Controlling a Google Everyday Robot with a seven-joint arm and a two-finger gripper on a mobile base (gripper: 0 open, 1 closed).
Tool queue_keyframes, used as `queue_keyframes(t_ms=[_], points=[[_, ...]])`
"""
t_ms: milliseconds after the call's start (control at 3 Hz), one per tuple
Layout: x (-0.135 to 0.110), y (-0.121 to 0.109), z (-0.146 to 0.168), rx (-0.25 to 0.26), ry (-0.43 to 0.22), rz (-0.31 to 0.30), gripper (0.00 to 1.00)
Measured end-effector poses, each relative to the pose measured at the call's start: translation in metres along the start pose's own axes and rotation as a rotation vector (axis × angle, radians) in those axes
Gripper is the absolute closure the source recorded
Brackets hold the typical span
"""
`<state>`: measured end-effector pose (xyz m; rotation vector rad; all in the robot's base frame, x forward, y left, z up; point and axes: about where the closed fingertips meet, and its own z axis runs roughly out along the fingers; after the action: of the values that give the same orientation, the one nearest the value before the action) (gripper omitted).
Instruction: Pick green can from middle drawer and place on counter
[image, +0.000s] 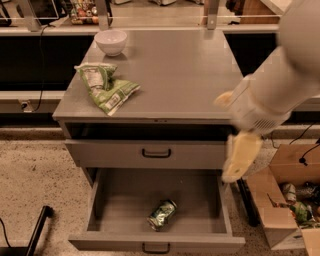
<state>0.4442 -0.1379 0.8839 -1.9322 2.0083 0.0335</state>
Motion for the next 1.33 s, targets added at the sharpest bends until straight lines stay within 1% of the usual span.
queue_keyframes(t_ms=[333,667,1000,1333], points=[[-0.025,0.041,0.087,-0.129,-0.133,-0.122,0.0],[-0.028,0.05,0.099,-0.152,-0.15,-0.181,0.0],[-0.046,0.052,0.12,-0.151,-0.059,-0.292,0.0],[-0.047,0.058,0.169,-0.092,0.105,-0.614,0.0]])
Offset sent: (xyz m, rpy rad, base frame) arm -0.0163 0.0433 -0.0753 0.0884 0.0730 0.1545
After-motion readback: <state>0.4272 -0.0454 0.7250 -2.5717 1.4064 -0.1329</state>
